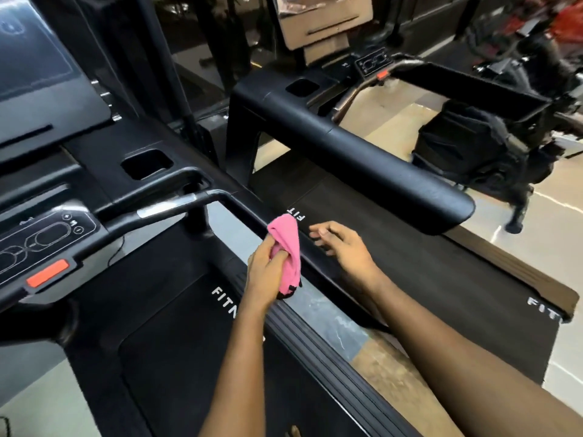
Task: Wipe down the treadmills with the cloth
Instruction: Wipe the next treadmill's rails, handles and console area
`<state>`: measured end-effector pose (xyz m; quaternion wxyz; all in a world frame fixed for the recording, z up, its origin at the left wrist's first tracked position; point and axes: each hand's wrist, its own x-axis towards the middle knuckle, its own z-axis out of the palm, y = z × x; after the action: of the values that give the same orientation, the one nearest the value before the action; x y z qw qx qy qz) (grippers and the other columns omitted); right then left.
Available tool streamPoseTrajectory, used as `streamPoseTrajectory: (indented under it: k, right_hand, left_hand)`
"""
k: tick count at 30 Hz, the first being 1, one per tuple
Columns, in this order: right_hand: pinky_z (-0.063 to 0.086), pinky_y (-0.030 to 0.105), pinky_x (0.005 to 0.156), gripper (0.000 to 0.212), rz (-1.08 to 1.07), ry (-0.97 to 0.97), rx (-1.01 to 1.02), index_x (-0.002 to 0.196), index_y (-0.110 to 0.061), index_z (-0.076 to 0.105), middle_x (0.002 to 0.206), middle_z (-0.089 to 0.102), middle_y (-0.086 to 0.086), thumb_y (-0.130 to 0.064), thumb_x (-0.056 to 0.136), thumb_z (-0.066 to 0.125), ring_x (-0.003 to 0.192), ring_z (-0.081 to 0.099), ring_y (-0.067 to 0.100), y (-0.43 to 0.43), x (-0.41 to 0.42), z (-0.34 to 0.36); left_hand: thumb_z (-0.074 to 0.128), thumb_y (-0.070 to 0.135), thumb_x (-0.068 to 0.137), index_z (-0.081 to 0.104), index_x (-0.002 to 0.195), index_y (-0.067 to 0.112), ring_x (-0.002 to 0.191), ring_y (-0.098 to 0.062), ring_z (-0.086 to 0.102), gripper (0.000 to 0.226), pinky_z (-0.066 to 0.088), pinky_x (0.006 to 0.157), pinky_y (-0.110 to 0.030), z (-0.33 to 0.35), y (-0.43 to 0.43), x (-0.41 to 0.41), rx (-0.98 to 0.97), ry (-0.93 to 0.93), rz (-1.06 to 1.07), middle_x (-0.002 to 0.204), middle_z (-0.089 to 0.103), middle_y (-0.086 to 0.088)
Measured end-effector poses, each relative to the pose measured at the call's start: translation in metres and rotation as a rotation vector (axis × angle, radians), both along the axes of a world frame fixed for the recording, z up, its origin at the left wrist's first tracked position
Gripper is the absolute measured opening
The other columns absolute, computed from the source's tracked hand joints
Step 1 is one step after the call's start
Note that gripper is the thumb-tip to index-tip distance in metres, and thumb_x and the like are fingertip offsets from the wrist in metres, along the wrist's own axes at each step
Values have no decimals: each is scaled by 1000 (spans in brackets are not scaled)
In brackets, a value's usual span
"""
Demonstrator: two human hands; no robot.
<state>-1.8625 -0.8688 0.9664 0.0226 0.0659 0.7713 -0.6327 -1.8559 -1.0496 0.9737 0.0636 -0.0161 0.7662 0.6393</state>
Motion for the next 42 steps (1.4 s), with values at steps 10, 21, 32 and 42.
streamPoseTrajectory:
  k: [10, 21, 32, 42]
  right_hand:
    - [46, 26, 85, 27, -464, 78, 22, 101, -31, 71, 104, 74, -14, -14, 94, 51, 101, 66, 7, 77, 74, 50]
    - [14, 59, 117, 71, 357, -301, 1060, 152, -59, -11, 171, -5, -2, -77, 94, 27, 155, 6, 33, 36, 127, -11]
    - [39, 47, 109, 63, 53, -488, 605, 143, -65, 27, 147, 55, -4, -87, 87, 4, 137, 49, 28, 63, 87, -25]
    - [37, 38, 112, 75, 8, -715, 278, 137, -55, 52, 148, 54, -5, -95, 78, 27, 133, 52, 26, 93, 78, -55]
  left_hand:
    - [42, -6, 83, 75, 90, 36, 90, -16, 70, 54, 54, 76, -32, 37, 48, -21, -123, 148, -188, 102, 74, 4]
    - [37, 20, 107, 43, 150, 5, 144, -30, 36, 47, 29, 118, -41, -28, 42, -35, -507, 38, 94, 164, 22, -4]
    - [41, 31, 105, 26, 152, -7, 151, -39, 17, 62, 16, 124, -52, -42, 80, -39, -698, 13, 168, 164, 11, -23]
    - [41, 26, 101, 40, 131, 0, 122, -46, 51, 40, 43, 105, -59, -56, 112, -55, -602, 59, 515, 151, 30, -19]
